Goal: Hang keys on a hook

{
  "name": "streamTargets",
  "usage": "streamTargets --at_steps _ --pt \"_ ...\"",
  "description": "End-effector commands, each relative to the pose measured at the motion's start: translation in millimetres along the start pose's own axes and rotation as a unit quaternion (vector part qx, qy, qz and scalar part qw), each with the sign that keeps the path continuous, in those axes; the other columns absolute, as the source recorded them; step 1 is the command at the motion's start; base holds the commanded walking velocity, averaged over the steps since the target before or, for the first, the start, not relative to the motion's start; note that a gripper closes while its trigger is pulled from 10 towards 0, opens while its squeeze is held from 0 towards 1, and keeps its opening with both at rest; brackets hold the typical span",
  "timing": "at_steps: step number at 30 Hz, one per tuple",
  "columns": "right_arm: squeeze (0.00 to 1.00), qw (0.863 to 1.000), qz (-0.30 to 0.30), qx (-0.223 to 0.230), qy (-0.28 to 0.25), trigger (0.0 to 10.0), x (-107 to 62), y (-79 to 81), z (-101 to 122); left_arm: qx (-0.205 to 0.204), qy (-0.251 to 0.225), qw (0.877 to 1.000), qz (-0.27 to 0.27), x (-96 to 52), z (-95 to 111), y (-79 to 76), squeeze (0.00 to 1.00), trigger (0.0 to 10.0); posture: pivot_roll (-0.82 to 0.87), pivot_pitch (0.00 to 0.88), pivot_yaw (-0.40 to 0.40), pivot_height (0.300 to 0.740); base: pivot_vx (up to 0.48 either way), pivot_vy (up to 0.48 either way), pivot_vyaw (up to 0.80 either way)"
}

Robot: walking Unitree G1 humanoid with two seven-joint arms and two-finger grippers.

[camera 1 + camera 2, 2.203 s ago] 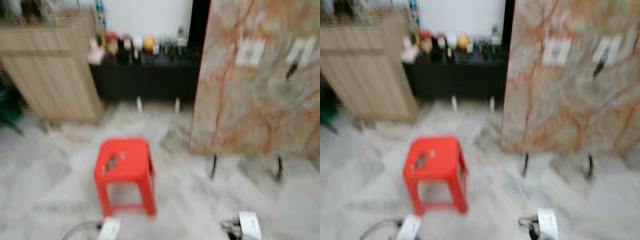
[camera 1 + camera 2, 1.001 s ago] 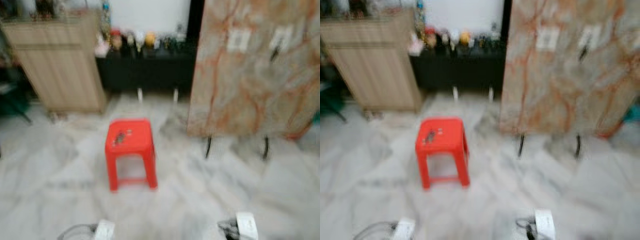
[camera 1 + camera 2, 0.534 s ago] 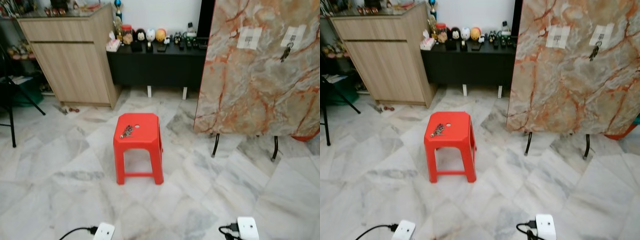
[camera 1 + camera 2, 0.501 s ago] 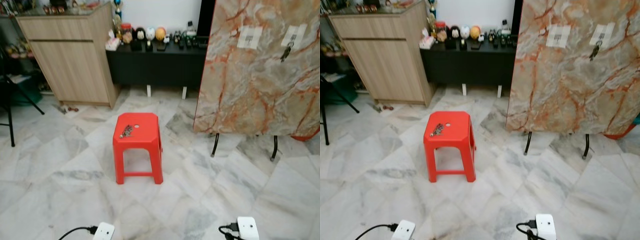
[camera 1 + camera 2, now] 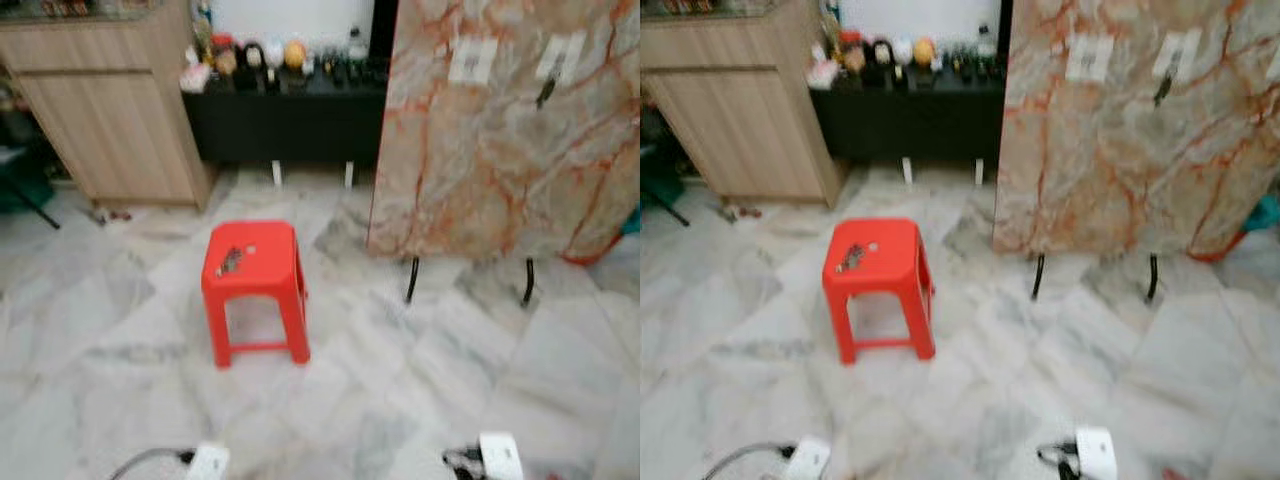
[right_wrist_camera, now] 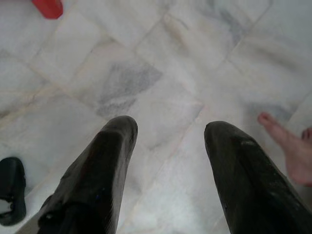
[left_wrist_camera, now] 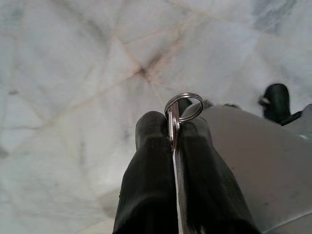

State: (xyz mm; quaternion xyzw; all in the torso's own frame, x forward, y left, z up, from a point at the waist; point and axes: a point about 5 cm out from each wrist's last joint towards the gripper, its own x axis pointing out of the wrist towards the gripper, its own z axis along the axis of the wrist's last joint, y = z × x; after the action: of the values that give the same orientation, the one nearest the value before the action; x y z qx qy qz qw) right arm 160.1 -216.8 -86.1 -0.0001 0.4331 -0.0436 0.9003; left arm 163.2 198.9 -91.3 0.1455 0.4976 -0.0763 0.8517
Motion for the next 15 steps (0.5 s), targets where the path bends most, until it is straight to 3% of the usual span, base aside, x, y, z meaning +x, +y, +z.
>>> streamTargets --at_steps 1,6,9,15 --pt "0.0 1.0 -0.002 0.006 -0.005 10.0 -0.3 -1.4 1 0.015 0.034 0.999 -0.013 -2.3 -19 -7.3 0.0 10.0 0.08 0.034 -0.059 0.74 0.0 -0.326 0.0" --pt "0.0 1.0 0.0 0.013 -0.016 10.0 -0.6 -1.3 2 0.015 0.03 0.999 -0.007 -2.4 -18 -5.5 0.0 10.0 0.08 0.038 -0.061 0.74 0.0 -0.325 0.0" --pt "0.0 1.0 0.0 0.018 -0.022 10.0 -0.9 -1.5 2 -0.011 0.022 1.0 0.004 -2.4 -15 1.3 0.0 10.0 0.08 0.039 -0.062 0.74 0.0 -0.322 0.0" --pt "0.0 0.999 -0.001 0.021 -0.029 10.0 -0.9 -1.9 4 -0.004 0.006 1.0 0.011 -1.1 -5 5.9 0.0 10.0 0.08 0.037 -0.066 0.74 0.0 -0.269 0.0"
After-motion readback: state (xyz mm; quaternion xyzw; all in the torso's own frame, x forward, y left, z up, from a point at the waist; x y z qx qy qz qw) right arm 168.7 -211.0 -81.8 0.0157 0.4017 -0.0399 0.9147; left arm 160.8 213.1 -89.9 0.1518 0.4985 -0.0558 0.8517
